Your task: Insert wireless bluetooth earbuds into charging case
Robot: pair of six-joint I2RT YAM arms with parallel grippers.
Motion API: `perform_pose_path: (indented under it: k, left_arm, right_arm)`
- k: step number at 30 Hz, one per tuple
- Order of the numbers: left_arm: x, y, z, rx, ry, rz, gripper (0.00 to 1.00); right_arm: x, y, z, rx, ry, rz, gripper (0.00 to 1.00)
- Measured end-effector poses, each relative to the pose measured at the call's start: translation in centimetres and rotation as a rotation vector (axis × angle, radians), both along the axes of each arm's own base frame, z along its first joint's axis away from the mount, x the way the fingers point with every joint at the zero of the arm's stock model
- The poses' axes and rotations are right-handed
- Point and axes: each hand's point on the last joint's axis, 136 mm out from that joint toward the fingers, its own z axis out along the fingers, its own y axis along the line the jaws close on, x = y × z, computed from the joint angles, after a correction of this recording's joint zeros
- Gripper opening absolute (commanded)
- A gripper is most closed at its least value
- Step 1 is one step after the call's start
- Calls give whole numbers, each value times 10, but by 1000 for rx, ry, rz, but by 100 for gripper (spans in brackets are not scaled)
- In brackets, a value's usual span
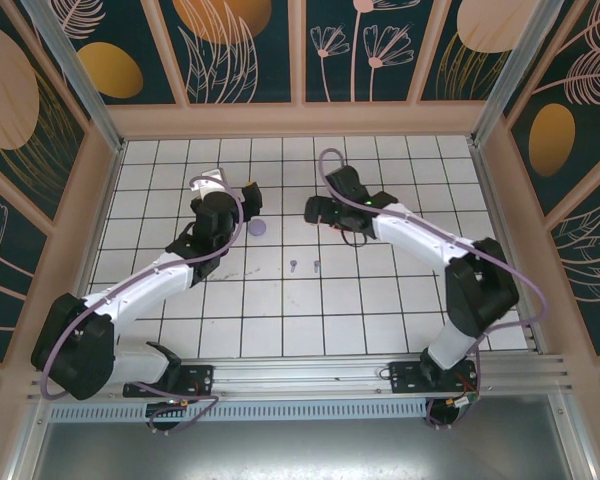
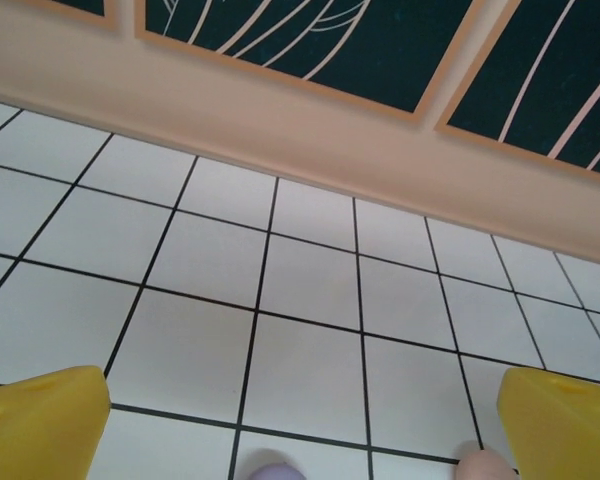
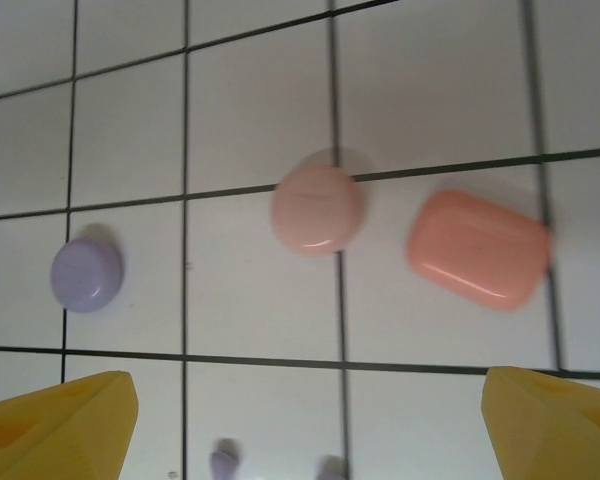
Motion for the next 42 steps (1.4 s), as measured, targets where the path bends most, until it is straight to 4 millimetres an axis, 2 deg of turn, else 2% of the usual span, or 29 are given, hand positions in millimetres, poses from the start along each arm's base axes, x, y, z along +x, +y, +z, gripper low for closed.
perform_pose_path:
  k: [3, 6, 10, 16, 19, 23, 29, 35, 42]
  left_arm:
    - [5, 12, -2, -45, 14, 24, 99]
    - [15, 46, -4, -130, 23, 88, 99]
    - [13, 89, -11, -227, 31, 187, 99]
    - [-2, 110, -17, -403, 31, 240, 99]
    - [-15, 122, -28, -504, 31, 280, 99]
    - [-24, 127, -43, -585, 54, 310, 99]
    - [-22, 121, -42, -638, 60, 289, 99]
    - [-21, 120, -42, -653, 61, 285, 99]
    - [-21, 120, -42, -654, 61, 281, 99]
  right_arm:
    - [4, 26, -8, -5, 19, 43, 89]
    - [9, 51, -19, -13, 39, 78, 88]
    - [16, 84, -33, -20, 63, 120, 87]
    - [24, 125, -49, -30, 83, 159, 86]
    - [27, 139, -55, -43, 88, 151, 86]
    - [30, 153, -60, -69, 78, 137, 86]
    - [33, 169, -74, -110, 66, 122, 86]
    - [31, 172, -96, -149, 95, 112, 83]
    - [34, 177, -105, -152, 101, 111, 76]
